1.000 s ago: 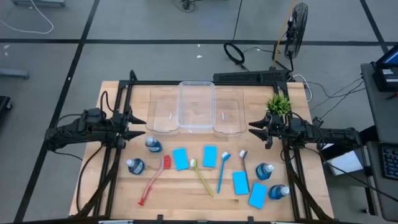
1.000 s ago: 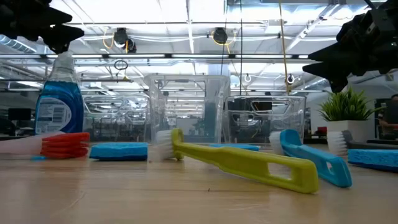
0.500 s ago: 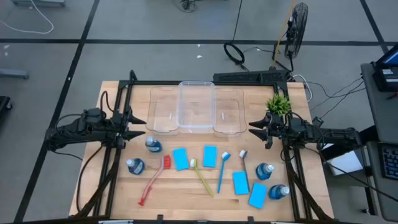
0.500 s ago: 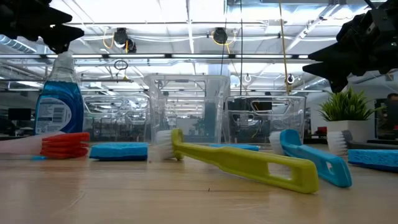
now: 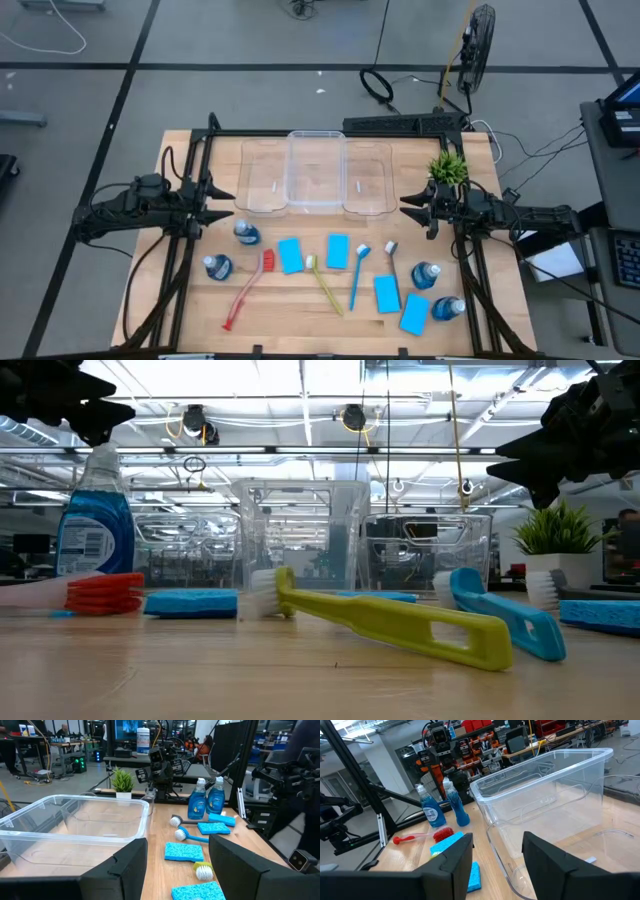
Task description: Pick & Place Kitchen Sink Supplies
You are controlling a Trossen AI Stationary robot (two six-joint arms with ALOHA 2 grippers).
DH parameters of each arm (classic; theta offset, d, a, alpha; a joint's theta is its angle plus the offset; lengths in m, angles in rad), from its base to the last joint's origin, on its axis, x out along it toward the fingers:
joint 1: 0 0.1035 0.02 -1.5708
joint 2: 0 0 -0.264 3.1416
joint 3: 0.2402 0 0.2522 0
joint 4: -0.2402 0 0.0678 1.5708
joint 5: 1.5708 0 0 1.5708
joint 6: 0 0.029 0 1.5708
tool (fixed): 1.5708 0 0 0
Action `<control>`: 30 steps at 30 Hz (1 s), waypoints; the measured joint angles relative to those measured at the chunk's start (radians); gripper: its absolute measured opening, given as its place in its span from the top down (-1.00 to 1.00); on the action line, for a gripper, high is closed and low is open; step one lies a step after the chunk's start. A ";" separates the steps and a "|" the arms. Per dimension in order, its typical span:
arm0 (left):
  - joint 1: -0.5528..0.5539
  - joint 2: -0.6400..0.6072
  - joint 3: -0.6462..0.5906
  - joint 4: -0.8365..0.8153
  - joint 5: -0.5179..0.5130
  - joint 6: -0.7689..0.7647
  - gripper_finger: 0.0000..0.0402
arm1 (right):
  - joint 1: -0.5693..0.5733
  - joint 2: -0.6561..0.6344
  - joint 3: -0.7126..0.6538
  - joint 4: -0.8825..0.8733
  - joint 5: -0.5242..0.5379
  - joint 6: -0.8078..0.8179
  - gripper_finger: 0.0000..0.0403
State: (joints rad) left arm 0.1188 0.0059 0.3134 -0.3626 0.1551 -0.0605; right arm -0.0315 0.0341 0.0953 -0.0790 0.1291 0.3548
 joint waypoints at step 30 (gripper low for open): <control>0.000 0.000 0.000 0.000 0.000 0.000 -0.07 | 0.000 0.000 -0.006 0.154 0.006 0.101 0.21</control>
State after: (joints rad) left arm 0.1192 0.0061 0.3134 -0.3626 0.1553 -0.0605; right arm -0.0315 0.0341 0.0891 0.0752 0.1348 0.4555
